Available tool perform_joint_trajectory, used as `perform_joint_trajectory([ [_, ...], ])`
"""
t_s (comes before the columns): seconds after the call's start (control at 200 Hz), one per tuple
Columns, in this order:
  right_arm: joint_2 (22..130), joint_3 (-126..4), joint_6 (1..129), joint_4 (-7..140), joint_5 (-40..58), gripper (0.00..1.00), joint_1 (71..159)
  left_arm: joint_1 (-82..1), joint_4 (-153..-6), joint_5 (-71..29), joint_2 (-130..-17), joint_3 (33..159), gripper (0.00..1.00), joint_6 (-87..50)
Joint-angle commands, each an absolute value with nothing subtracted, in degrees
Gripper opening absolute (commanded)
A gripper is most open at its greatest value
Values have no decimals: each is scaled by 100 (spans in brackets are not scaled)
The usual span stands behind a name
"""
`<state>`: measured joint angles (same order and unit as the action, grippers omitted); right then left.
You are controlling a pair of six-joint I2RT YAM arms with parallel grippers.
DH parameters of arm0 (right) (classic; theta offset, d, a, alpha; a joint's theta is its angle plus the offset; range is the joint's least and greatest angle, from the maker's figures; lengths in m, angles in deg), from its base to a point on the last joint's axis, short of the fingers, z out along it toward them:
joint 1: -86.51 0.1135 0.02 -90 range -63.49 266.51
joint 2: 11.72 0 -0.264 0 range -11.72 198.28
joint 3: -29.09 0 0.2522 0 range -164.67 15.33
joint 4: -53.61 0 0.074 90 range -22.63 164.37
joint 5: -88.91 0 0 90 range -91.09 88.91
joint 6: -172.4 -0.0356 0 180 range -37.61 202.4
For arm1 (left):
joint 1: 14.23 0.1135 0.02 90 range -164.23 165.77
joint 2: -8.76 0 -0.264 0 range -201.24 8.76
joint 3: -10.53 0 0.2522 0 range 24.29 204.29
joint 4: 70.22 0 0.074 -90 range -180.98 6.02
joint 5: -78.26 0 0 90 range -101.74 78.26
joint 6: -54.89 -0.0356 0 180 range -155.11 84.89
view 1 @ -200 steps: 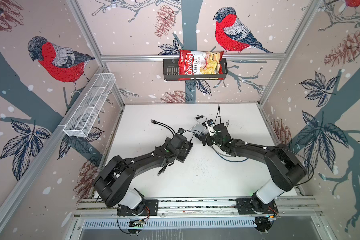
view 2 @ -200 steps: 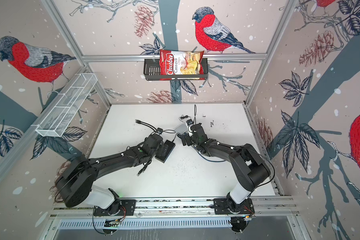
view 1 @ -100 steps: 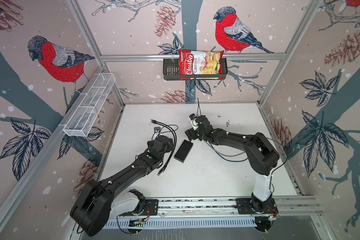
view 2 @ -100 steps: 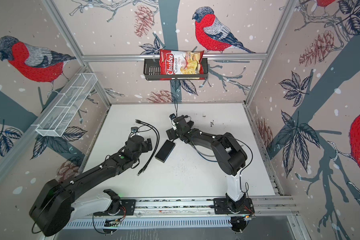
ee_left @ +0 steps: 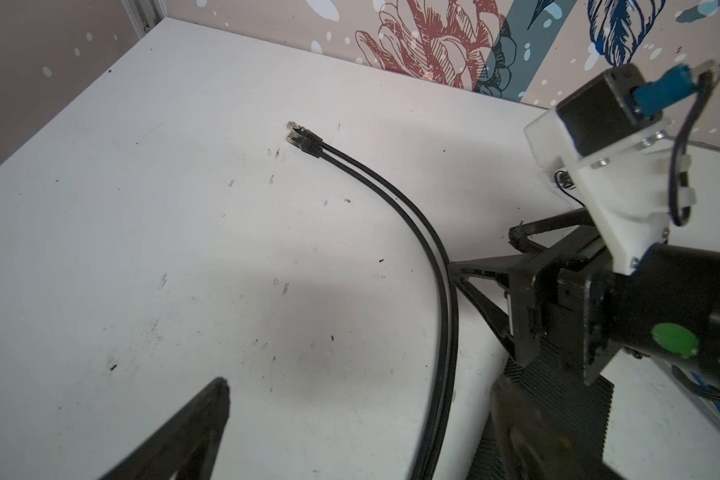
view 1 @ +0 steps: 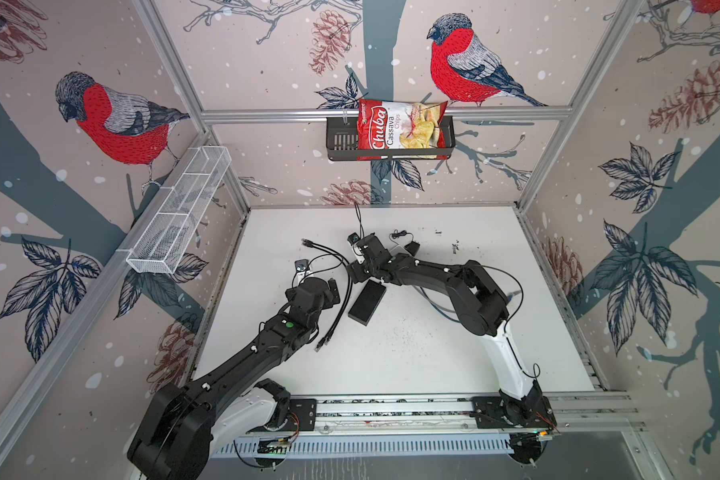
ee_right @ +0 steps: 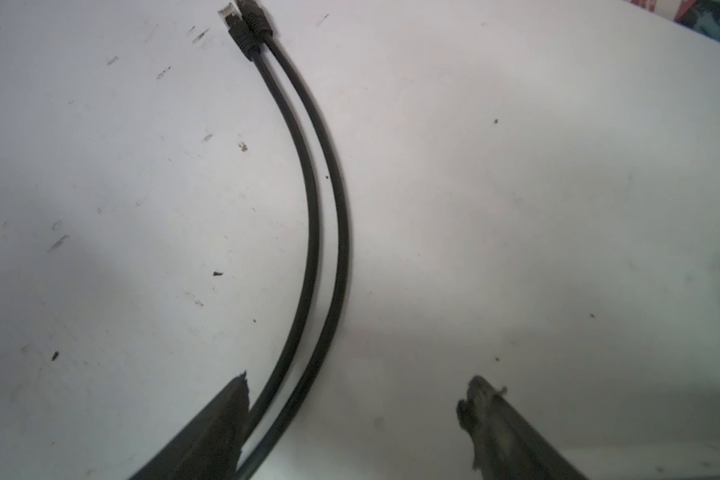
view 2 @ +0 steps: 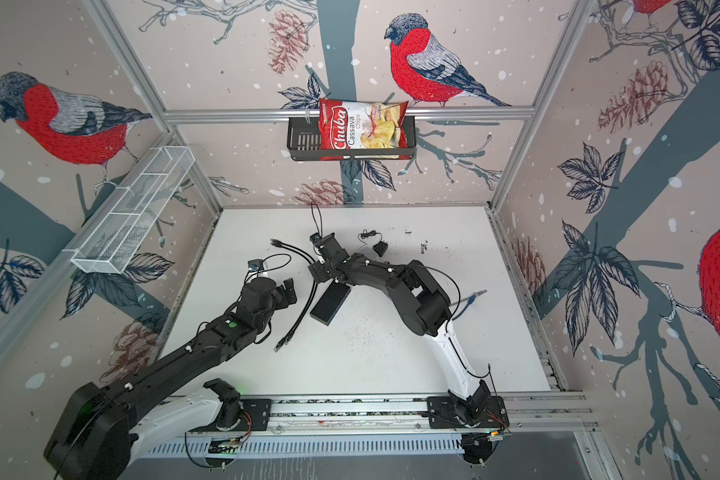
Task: Insert the plug into the switch port
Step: 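Reach the right gripper to the loose black ethernet cables and grasp one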
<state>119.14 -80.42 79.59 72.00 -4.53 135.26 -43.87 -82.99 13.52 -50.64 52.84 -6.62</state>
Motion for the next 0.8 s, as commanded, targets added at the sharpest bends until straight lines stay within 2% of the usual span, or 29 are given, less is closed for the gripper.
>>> perform_joint_trajectory([
  [0.0, 12070, -8231, 7943, 7344, -601, 82, 13573, -4348, -8077, 1261, -5055, 5232, 96, -711],
  [0.18, 12173, -8344, 7783, 7195, -728, 80, 13558, -4300, -8008, 1204, -5043, 5146, 96, -731],
  [0.415, 12401, -8640, 7728, 7273, -870, 64, 13536, -4262, -7957, 1155, -5061, 5062, 96, -759],
  [0.795, 12704, -8915, 7747, 7437, -891, 52, 13538, -4189, -7913, 1086, -5083, 5022, 96, -811],
])
